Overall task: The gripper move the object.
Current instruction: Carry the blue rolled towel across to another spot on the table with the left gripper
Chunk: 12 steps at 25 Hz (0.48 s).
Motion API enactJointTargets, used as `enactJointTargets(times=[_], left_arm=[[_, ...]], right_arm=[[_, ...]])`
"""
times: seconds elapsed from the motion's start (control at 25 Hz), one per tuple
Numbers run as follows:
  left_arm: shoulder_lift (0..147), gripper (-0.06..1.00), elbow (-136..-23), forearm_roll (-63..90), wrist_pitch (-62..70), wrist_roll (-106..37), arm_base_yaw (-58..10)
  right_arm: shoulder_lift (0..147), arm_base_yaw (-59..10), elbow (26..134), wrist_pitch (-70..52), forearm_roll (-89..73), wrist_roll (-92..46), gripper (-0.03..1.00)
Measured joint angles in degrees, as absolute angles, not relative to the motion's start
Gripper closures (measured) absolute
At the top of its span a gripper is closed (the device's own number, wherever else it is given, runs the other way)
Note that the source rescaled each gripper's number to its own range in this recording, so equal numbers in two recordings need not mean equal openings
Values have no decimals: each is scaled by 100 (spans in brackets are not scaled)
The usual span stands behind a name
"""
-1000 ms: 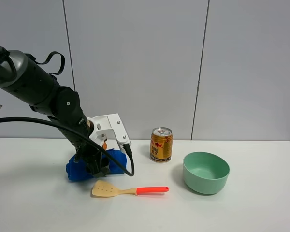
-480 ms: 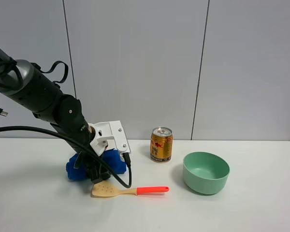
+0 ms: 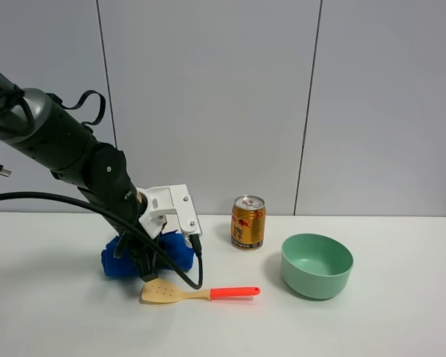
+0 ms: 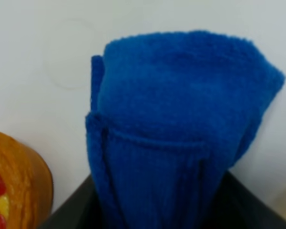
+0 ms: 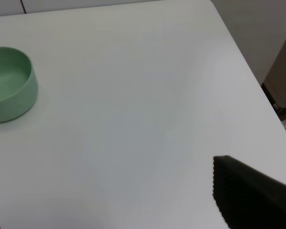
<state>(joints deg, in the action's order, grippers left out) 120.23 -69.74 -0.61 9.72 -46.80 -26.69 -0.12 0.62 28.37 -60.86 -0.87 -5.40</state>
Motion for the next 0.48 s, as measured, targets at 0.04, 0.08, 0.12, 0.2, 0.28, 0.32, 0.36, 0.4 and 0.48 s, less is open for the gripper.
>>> enactJointTargets(times=[0.04, 0.08, 0.12, 0.2, 0.28, 0.32, 0.36, 0.4, 0.48], left_arm=[[11904, 94, -6974, -74, 1029, -4680, -2701], [11776, 94, -6974, -82, 1085, -4680, -2733], [11594, 94, -6969, -98, 1141, -4680, -2762], [11182, 94, -6969, -114, 1314, -4680, -2840], [10815, 94, -6969, -116, 1591, -4680, -2939], [10626, 94, -6969, -116, 1727, -4680, -2994], [10483, 94, -6969, -116, 1914, -4680, -3051], [10320, 94, -6969, -121, 2120, -4680, -3095], [10041, 94, -6969, -121, 2493, -4680, -3205]], right_arm=[[-12, 62, 2837, -6086, -87, -540, -3], [-12, 62, 2837, -6086, -87, -540, -3], [-12, 62, 2837, -6086, -87, -540, -3], [-12, 62, 2837, -6086, -87, -540, -3], [-12, 62, 2837, -6086, -87, -540, -3], [-12, 62, 2837, -6086, -87, -540, -3], [-12, 62, 2837, -6086, -87, -540, -3], [-12, 62, 2837, -6086, -87, -540, -3], [-12, 62, 2837, -6086, -87, -540, -3]])
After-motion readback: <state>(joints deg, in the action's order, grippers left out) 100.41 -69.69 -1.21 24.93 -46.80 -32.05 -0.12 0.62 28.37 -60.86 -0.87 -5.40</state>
